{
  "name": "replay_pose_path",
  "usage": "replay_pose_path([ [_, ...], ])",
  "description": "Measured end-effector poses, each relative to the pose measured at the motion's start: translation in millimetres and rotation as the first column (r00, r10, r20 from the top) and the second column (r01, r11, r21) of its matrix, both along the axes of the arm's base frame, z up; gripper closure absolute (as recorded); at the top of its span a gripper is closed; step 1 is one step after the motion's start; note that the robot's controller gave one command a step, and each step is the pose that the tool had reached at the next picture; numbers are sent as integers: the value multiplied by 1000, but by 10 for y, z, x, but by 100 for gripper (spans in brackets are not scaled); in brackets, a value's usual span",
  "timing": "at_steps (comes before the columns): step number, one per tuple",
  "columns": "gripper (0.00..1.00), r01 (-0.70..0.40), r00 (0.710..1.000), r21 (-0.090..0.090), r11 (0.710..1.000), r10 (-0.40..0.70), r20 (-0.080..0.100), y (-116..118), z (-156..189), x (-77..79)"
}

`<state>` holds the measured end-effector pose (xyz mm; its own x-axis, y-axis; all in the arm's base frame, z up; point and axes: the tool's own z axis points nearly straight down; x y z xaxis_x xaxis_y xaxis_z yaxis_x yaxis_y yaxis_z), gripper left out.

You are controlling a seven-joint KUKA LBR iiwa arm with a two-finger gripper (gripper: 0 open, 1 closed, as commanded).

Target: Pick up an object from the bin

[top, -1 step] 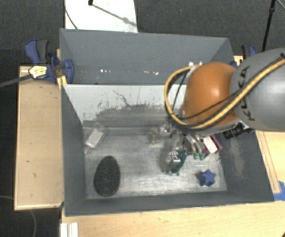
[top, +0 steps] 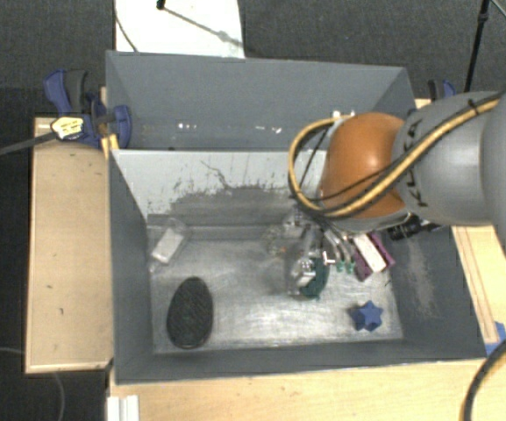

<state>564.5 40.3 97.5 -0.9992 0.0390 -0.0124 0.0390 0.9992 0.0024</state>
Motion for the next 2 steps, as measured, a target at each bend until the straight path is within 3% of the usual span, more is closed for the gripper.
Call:
replay_pose_path([
  [1, 0, 54, 999, -1, 999, -54, -4, -881, -255, -440],
  [2, 0, 104, 995, 2, 995, -104, -9, -1517, -258, -799],
])
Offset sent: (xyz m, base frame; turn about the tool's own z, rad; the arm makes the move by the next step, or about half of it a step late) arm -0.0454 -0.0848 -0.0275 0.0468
